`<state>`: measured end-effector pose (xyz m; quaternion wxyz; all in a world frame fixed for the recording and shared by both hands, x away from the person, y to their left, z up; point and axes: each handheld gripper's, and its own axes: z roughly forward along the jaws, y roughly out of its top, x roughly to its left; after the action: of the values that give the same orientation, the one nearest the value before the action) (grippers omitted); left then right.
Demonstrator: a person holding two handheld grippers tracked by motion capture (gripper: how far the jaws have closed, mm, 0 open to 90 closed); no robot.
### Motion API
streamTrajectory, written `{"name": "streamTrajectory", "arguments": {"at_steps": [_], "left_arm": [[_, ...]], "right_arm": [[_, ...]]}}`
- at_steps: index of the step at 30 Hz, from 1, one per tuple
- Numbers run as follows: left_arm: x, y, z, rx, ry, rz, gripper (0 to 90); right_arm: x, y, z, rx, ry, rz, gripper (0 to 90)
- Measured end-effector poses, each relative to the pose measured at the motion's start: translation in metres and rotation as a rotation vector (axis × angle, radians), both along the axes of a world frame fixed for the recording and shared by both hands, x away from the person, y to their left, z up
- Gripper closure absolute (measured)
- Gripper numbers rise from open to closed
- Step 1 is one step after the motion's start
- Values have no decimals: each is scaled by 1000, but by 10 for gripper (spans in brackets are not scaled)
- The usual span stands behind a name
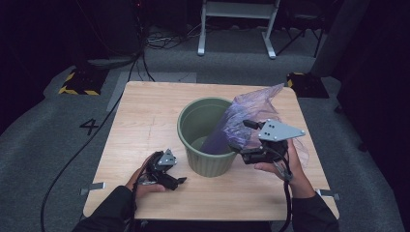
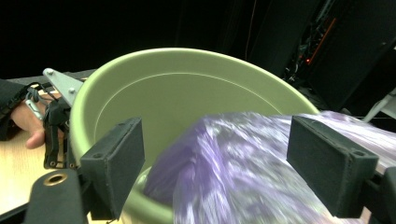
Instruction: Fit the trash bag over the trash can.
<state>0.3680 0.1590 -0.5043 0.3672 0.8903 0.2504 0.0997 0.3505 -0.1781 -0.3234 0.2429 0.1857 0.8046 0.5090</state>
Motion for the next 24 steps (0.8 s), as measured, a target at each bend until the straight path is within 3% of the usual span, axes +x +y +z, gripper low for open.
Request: {"name": "streamTrajectory", "arguments": {"at_steps": [12,18,21,23,24], "left_arm": [[0,0,0,0,0,0,98],[0,0,0,0,0,-1,98],[0,0,0,0,0,-1,98],[0,0,0,0,0,-1,98],[0,0,0,0,0,-1,98]], "right_arm": [[-35,-57,-16,-61,-33,-134,174],[-34,-78,-41,-89,1,-195,167],[-31,-85,-55,-126,14,-233,168],[-28,-89,-63,-141,16,-257,216],[-27,-90,-66,-134,19,-256,294]]}}
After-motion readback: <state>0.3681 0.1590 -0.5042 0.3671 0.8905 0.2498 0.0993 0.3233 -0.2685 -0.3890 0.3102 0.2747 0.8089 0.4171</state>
